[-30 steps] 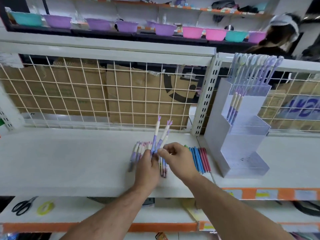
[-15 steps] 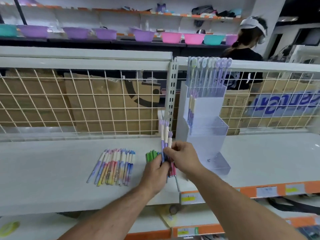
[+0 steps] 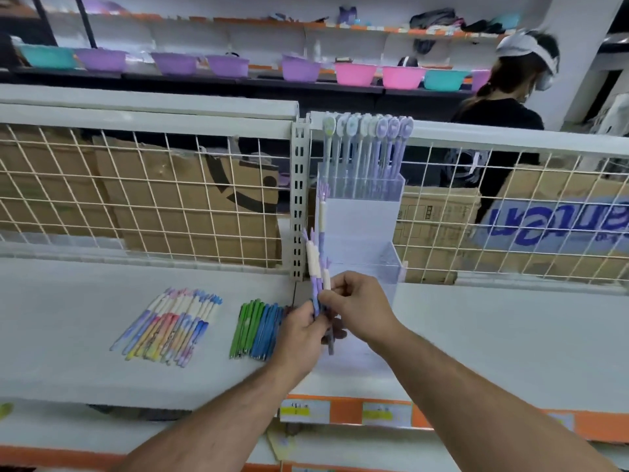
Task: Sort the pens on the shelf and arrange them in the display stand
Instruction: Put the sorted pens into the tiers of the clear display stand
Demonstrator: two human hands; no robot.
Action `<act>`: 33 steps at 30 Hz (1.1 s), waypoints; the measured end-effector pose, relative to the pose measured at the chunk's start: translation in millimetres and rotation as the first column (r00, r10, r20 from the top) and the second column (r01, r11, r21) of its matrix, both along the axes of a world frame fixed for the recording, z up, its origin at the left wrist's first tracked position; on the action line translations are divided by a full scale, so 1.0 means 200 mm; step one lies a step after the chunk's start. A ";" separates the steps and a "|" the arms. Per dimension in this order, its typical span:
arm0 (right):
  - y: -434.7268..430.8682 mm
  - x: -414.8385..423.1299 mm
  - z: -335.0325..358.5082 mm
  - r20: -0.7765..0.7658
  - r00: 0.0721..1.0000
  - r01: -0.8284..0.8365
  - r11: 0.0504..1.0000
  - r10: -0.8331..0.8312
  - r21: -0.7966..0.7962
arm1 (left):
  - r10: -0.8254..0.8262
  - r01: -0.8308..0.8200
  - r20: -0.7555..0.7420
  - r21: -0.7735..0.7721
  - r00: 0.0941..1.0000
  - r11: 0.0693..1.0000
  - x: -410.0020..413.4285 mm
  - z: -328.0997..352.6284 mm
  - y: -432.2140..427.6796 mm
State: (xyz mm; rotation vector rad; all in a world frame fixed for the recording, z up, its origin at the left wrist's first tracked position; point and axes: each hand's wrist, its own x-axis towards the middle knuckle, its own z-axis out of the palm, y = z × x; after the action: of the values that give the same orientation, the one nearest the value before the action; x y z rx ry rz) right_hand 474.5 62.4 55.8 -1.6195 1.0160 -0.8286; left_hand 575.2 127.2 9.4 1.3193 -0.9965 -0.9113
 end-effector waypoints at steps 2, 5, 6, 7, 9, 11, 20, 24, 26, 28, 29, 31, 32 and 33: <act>-0.02 -0.03 0.02 0.009 1.000 -0.023 1.000 0.023 -0.006 | 0.046 -0.047 -0.007 -0.025 0.999 0.999 -0.05 -0.01 -0.02; -0.06 -0.08 0.08 0.010 1.000 -0.018 0.999 0.018 -0.051 | 0.111 -0.113 -0.074 -0.012 0.991 0.994 -0.07 -0.03 -0.05; -0.07 -0.09 0.11 0.023 1.000 -0.008 0.997 0.009 -0.073 | 0.131 -0.131 -0.078 -0.001 0.988 0.991 -0.07 -0.03 -0.06; -0.09 -0.09 0.15 0.049 0.999 0.002 0.996 0.003 -0.086 | 0.145 -0.144 -0.066 0.014 0.987 0.989 -0.06 -0.04 -0.07; -0.12 -0.09 0.23 0.110 0.994 0.019 0.994 -0.007 -0.108 | 0.155 -0.152 -0.057 0.047 0.986 0.987 -0.06 -0.05 -0.08; -0.15 -0.07 0.32 0.147 0.989 0.044 0.989 -0.023 -0.142 | 0.159 -0.155 -0.054 0.064 0.986 0.986 -0.07 -0.05 -0.08; -0.35 0.04 0.52 0.211 0.955 0.249 0.951 -0.209 -0.183 | 0.115 -0.112 -0.039 0.067 0.993 0.991 -0.05 -0.06 -0.08; -0.39 0.08 0.50 0.154 0.960 0.262 0.944 -0.233 -0.201 | 0.105 -0.102 -0.037 0.067 0.994 0.992 -0.04 -0.07 -0.08; -0.40 0.10 0.48 0.123 0.969 0.238 0.951 -0.217 -0.196 | 0.101 -0.099 -0.030 0.067 0.994 0.993 -0.04 -0.07 -0.08; -0.40 0.11 0.45 0.082 0.976 0.213 0.959 -0.200 -0.190 | 0.096 -0.094 -0.024 0.062 0.995 0.994 -0.04 -0.07 -0.08; -0.40 0.11 0.44 0.059 0.979 0.204 0.961 -0.196 -0.189 | 0.094 -0.092 -0.017 0.059 0.995 0.994 -0.04 -0.07 -0.08; -0.38 0.11 0.41 0.001 0.983 0.181 0.963 -0.185 -0.198 | 0.090 -0.090 -0.008 0.056 0.996 0.994 -0.04 -0.07 -0.08; -0.37 0.11 0.40 -0.032 0.983 0.169 0.963 -0.180 -0.208 | 0.089 -0.088 -0.008 0.056 0.996 0.995 -0.04 -0.07 -0.08; -0.37 0.11 0.40 -0.057 0.983 0.160 0.962 -0.177 -0.220 | 0.087 -0.087 -0.009 0.055 0.996 0.995 -0.04 -0.07 -0.07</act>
State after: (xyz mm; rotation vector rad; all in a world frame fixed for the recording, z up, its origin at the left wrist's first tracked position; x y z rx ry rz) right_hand 496.6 -10.6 135.2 -1.7756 1.1637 -1.0273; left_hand 568.1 112.5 -4.5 1.3909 -0.9039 -0.8841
